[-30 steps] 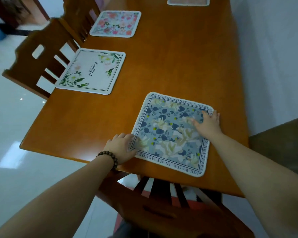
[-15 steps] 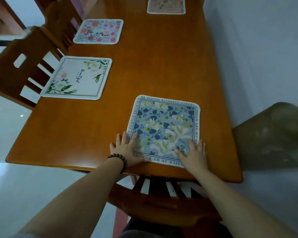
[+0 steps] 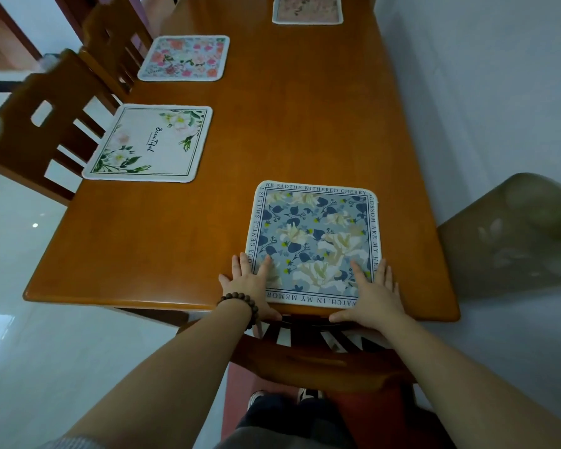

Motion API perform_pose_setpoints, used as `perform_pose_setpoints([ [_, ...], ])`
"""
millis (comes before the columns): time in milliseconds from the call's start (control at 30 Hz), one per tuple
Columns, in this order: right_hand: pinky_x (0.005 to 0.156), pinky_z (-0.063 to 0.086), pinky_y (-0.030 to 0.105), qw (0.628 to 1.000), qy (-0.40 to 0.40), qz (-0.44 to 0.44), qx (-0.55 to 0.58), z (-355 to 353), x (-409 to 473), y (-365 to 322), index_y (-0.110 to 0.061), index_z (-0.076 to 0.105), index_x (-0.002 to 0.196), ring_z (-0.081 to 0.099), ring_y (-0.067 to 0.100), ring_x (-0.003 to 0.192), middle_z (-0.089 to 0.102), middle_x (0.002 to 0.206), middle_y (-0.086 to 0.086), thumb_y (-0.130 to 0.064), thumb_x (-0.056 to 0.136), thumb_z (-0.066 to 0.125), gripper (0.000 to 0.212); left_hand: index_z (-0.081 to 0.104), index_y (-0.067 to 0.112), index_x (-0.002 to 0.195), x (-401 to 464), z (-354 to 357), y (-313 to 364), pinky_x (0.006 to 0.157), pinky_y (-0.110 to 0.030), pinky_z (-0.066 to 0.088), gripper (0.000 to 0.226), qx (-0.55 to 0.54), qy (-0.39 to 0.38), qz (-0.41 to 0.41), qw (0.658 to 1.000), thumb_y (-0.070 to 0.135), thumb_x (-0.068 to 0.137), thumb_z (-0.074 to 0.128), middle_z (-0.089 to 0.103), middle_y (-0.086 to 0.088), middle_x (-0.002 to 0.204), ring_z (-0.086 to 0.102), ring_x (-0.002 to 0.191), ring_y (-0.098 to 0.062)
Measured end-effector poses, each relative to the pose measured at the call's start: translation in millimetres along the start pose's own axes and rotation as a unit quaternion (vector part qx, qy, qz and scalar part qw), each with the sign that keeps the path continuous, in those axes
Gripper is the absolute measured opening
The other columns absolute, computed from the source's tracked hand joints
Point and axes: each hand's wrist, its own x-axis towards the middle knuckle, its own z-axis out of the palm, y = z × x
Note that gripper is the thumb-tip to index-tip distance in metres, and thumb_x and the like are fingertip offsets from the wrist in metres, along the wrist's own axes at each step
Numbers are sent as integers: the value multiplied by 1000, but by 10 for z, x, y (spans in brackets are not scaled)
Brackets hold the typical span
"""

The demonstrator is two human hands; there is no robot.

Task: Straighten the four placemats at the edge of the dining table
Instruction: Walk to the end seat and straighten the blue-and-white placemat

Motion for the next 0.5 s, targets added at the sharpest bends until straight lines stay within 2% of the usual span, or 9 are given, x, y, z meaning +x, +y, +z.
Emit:
perform_pose_setpoints([
  [167,114,2,49,999,19,-31,7,43,-8,-16,-40,-15,147,-28,37,138,-37,149,17,-62,57,81,134,-4,29,149,-27,14,45,110,-57,20,125,31,37,2,999,66,59,76,1,-23,155,1,142,-39],
  [267,114,5,51,999,27,-36,11,33,5,0,-41,-14,147,-26,37,139,-34,151,15,-61,57,81,133,14,31,142,-40,29,26,105,-54,28,112,38,77,18,996,65,57,78,20,-20,145,18,135,-38],
  [333,114,7,51,999,30,-36,0,30,5,7,-41,-14,147,-25,37,140,-32,151,16,-62,58,80,132,17,31,140,-42,30,15,102,-51,32,110,42,96,23,994,66,55,77,26,-17,140,24,130,-35],
  [400,114,8,50,999,31,-36,-11,29,4,10,-40,-15,147,-24,38,140,-31,152,17,-62,59,79,130,11,30,143,-30,22,15,103,-51,31,117,50,102,18,993,69,54,76,24,-18,142,23,131,-36],
  [500,114,4,50,999,39,-34,-17,40,-1,14,-40,-15,147,-24,38,140,-32,151,17,-63,60,78,130,-14,29,148,5,10,5,112,-57,14,135,45,64,7,997,70,56,76,-5,-26,154,-4,142,-41],
])
